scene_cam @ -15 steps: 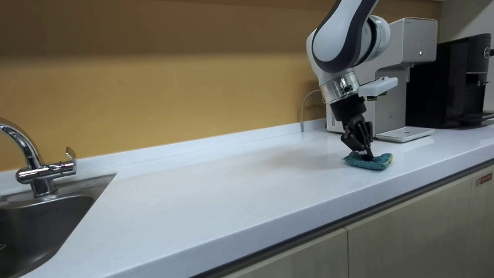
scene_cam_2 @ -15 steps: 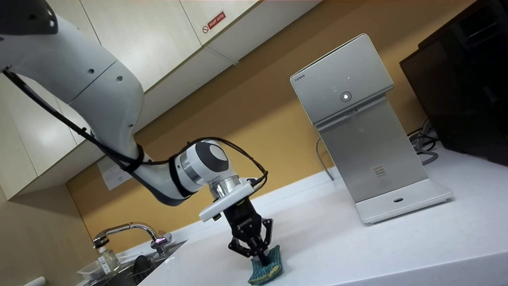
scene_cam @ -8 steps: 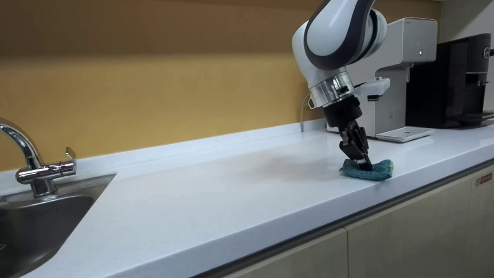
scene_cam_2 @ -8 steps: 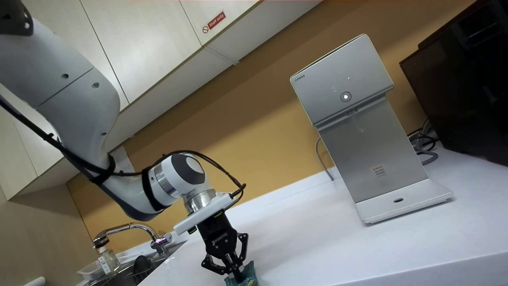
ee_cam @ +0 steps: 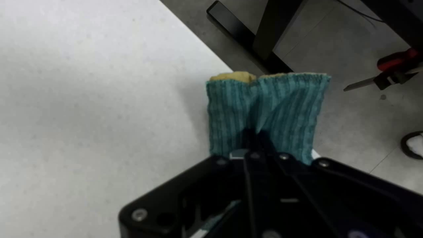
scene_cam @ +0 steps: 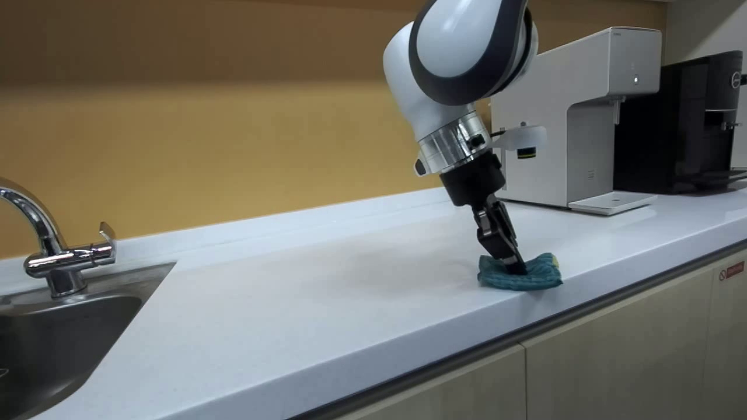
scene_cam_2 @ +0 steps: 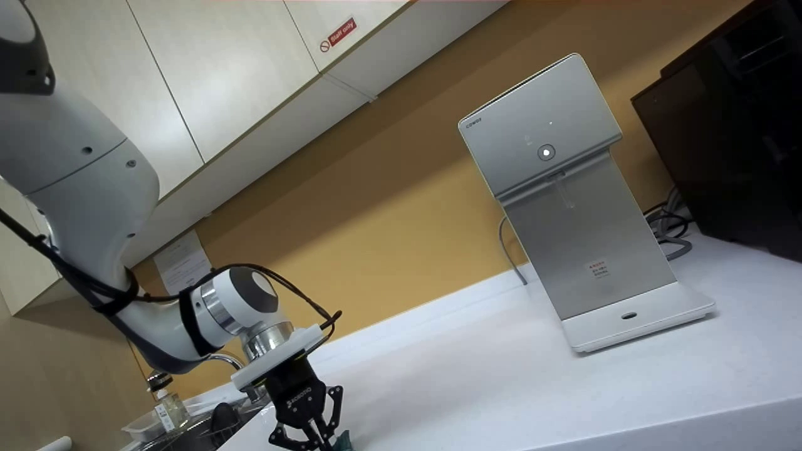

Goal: Use the sponge to clean the surface

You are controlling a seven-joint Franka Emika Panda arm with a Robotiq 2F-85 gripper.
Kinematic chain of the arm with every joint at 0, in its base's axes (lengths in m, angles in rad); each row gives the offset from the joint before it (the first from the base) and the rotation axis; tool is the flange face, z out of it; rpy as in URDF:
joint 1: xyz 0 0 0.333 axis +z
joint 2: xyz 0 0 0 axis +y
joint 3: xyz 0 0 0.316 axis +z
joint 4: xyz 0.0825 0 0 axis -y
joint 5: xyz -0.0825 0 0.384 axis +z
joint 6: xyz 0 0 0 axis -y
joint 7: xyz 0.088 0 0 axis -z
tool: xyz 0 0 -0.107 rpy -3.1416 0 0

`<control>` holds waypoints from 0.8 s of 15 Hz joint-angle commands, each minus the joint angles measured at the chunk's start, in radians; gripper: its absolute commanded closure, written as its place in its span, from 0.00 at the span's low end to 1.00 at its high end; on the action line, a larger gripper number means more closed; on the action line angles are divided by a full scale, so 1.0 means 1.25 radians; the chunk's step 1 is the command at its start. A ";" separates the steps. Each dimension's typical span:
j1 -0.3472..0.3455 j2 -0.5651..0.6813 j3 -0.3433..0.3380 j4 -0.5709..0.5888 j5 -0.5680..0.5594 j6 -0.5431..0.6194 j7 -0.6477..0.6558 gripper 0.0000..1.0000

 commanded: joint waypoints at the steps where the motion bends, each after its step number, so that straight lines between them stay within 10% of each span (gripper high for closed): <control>1: 0.019 0.123 0.007 0.100 -0.015 0.007 0.021 0.99; 12: -0.041 0.281 -0.061 0.420 0.065 -0.017 0.033 0.99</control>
